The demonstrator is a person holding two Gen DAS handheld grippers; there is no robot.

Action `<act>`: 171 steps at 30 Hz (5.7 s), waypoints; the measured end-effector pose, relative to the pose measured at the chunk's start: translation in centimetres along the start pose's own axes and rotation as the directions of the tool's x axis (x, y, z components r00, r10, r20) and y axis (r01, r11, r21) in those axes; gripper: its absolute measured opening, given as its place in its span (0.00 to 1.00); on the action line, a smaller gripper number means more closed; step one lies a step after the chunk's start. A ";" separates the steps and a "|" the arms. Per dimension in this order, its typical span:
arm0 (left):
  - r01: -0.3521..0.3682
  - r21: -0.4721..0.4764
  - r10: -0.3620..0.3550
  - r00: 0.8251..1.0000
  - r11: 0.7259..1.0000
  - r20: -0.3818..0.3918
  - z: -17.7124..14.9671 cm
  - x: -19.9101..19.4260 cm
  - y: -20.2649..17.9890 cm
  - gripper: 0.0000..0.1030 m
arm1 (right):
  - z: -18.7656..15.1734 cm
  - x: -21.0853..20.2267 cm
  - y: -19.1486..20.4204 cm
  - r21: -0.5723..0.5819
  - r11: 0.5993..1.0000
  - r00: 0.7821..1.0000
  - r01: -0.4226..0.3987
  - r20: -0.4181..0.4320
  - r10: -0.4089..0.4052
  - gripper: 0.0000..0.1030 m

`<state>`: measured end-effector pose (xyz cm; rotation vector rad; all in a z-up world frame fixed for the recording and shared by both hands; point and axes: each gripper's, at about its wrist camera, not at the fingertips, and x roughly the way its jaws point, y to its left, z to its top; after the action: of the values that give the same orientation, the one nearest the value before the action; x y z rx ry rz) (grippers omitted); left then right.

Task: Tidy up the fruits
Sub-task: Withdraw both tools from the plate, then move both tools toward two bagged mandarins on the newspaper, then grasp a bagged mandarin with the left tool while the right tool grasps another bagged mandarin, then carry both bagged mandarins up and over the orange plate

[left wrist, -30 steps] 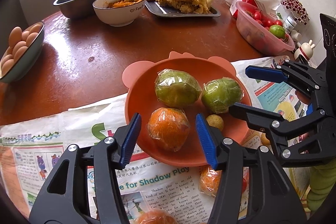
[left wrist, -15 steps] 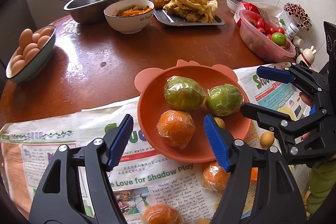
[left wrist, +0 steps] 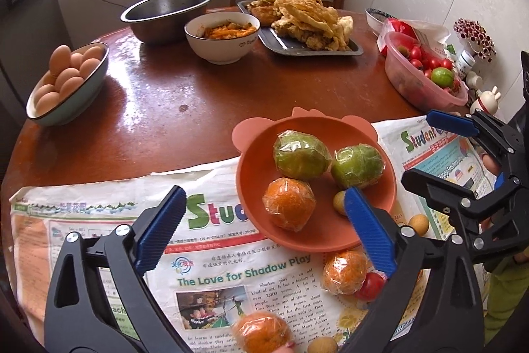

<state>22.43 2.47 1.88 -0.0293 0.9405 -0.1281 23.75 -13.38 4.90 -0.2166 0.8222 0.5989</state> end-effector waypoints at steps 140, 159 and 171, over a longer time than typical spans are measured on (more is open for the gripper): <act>0.072 -0.067 -0.078 0.993 0.995 -0.086 -9.8 -1.4 0.8 0.36 | -9.7 -0.9 4.4 0.019 0.995 0.991 -0.102 -0.089 0.104 0.36; 0.055 -0.044 -0.058 0.995 0.998 -0.078 -9.8 -2.0 0.5 0.37 | -9.5 -1.5 4.2 0.037 0.993 0.991 -0.111 -0.071 0.114 0.35; 0.083 -0.071 -0.089 0.993 0.994 -0.079 -9.9 -1.8 1.1 0.33 | -9.3 -1.5 4.1 0.043 0.993 0.992 -0.107 -0.064 0.110 0.35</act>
<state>13.49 4.04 -2.64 -0.1283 1.0259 -0.1784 14.81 -14.41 -0.08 -0.1575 0.9136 0.6798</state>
